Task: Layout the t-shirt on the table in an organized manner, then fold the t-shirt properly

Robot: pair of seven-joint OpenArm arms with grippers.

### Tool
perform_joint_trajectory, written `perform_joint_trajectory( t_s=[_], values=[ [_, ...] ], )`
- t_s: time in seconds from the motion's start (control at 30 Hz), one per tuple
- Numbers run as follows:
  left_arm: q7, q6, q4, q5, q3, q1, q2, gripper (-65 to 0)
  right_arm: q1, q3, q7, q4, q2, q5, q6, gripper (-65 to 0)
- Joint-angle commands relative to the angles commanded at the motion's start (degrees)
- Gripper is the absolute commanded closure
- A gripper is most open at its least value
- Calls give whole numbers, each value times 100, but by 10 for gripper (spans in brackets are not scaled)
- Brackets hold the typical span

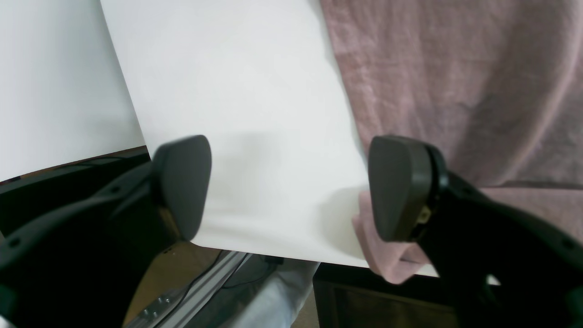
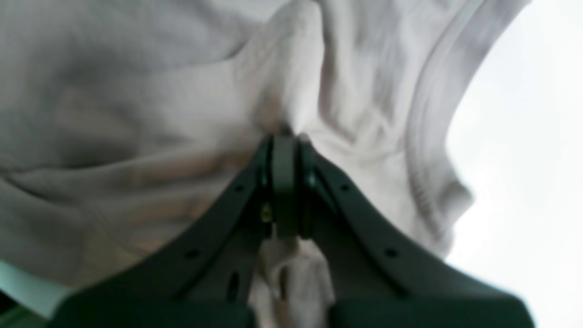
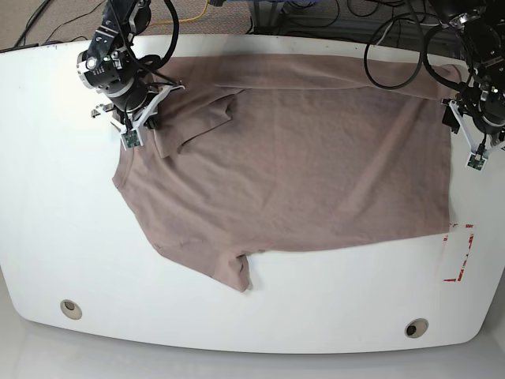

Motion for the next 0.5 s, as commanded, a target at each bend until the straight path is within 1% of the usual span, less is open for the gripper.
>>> perform_joint_trajectory(
  t_s=[0.27,0.37,0.5],
  values=[
    [0,0,0,0,0,53,0,-511,334,-18,-9,-9,9,-9,0,0],
    [0,0,0,-9,9,70,0,-511,378,-35,-9,-26,97,0,0,0],
    [0,0,0,-9,9,88,0,-511,440,-35,-9,-35,114,0,0,0]
  ],
)
